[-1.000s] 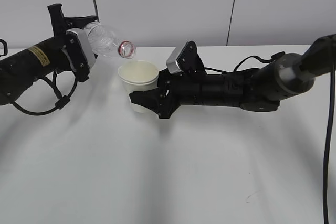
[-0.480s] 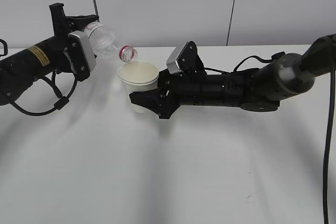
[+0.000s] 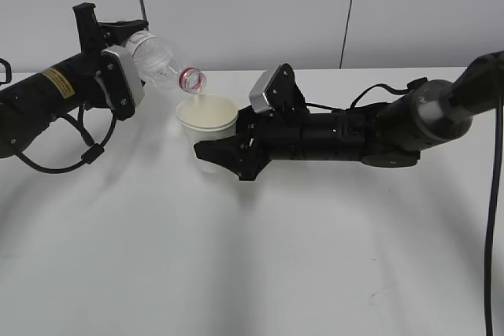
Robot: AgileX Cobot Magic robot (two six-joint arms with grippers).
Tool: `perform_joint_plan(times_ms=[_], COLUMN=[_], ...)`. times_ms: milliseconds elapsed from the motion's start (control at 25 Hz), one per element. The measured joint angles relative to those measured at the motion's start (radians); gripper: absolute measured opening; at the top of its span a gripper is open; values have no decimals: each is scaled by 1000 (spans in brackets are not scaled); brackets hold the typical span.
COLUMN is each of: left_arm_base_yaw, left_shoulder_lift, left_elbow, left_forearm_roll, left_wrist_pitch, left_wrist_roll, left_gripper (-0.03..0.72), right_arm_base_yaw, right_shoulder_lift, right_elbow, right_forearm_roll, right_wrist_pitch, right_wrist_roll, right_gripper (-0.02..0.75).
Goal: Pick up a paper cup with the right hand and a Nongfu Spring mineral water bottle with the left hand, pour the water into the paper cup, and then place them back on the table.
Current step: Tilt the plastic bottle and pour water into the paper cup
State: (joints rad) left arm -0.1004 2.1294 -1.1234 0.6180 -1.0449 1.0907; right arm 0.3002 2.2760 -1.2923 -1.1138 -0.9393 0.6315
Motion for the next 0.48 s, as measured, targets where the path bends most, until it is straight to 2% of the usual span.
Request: perform_joint_plan(times_ms=[480], left_arm_base_yaw=[0], left_shoulder_lift=[0], left_elbow=[0], left_forearm_roll=[3], left_wrist_pitch=[-5], left_wrist_roll=[23], left_gripper=[419], right_arm_base_yaw=[0], right_shoulder_lift=[0], right_elbow=[0], right_forearm_roll=[-19], right_wrist_pitch=[21], right_wrist_roll=[14], right_gripper=[499])
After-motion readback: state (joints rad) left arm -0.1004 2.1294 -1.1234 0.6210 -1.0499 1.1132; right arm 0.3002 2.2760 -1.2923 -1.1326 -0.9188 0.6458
